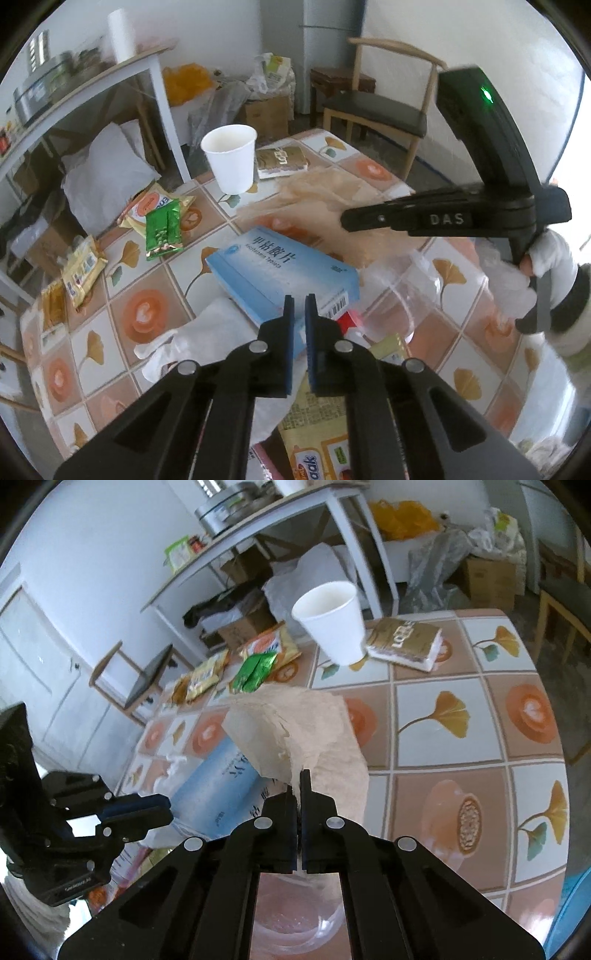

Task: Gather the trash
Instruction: 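Grasp the blue medicine box with the left tool while the right tool grasps brown paper, then carry the medicine box and brown paper to the wastebasket and release both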

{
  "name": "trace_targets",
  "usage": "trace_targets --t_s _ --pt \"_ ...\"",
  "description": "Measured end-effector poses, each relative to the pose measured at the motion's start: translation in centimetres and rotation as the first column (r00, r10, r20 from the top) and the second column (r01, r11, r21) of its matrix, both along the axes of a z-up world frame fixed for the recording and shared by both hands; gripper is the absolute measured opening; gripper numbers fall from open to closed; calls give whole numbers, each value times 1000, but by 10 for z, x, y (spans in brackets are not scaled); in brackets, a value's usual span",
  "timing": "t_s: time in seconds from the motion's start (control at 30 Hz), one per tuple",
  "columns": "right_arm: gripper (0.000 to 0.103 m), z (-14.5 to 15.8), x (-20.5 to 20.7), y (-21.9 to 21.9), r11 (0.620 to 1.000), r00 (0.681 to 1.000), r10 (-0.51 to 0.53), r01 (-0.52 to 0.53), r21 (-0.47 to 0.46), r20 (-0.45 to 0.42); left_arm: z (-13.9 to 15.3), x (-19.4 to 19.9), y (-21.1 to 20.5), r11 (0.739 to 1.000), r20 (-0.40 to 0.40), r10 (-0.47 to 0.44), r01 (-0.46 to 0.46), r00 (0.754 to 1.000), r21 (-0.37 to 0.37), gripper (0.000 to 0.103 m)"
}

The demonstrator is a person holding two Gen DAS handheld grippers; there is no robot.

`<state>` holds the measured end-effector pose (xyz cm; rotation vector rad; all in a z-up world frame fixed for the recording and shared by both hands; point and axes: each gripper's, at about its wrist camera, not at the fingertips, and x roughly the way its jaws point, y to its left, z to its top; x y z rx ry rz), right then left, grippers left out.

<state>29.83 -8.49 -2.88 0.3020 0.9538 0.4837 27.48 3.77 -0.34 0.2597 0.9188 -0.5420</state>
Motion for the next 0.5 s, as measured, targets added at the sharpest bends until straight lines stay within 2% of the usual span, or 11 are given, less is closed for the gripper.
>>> trace_targets --t_s 0.17,0.2,0.23,0.27,0.3,0.37,0.43,0.5 --pt "0 7 -3 -17 998 999 -50 49 41 18 4 9 15 994 -65 55 -61 996 -90 7" --pt "0 8 -4 -19 997 998 -55 54 46 21 5 13 19 990 -97 70 -81 993 -118 17" --pt "0 9 -5 -24 996 997 -68 67 55 25 5 18 22 985 -122 89 -106 989 -139 32" --pt "0 10 -5 -27 995 997 -77 76 62 27 6 24 26 976 -149 118 -142 982 -164 40" --pt "0 11 -6 -29 995 996 -82 80 67 28 6 29 28 971 -168 132 -161 977 -176 54" --pt "0 11 -7 -35 993 995 -94 91 78 28 5 42 29 960 -229 158 -204 960 -192 62" --pt "0 9 -7 -38 991 995 -101 99 87 24 0 61 28 942 -325 190 -265 926 -206 74" --pt "0 5 -7 -41 990 994 -109 107 95 16 -8 81 22 931 -422 199 -305 885 -201 75"
